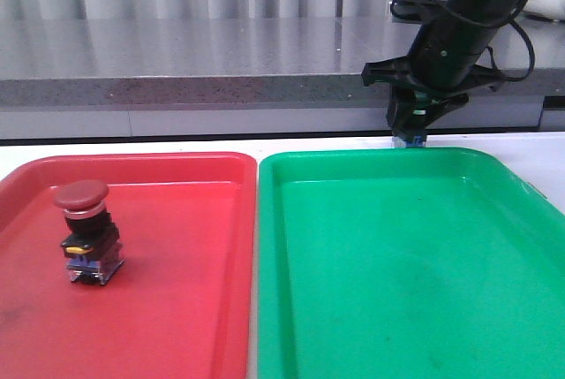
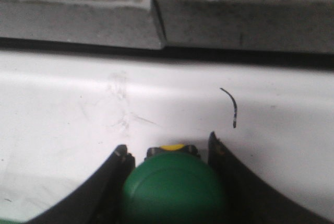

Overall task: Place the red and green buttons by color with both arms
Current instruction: 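Close the right gripper on the green-capped button and lift it, then lower the green-capped button into the green tray and release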

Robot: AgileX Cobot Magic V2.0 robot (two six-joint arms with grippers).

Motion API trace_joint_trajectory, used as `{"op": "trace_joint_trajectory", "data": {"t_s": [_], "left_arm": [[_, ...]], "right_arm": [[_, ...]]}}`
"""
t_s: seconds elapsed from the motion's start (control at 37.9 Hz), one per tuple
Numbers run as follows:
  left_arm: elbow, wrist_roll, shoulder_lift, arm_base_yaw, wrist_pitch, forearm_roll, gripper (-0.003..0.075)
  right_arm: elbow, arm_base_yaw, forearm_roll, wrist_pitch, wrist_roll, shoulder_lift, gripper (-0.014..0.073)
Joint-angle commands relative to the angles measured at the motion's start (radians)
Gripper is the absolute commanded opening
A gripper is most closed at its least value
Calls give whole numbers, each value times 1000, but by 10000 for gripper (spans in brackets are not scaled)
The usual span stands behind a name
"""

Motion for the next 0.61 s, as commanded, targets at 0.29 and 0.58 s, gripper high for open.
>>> {"op": "trace_joint_trajectory", "data": {"t_s": [0.29, 0.58], "left_arm": [[-26, -7, -15, 2, -73, -5, -20], [-26, -7, -15, 2, -73, -5, -20]], "right_arm": [[108, 32, -16, -87, -3, -339, 167], [580, 160, -18, -263, -4, -619, 167]]}}
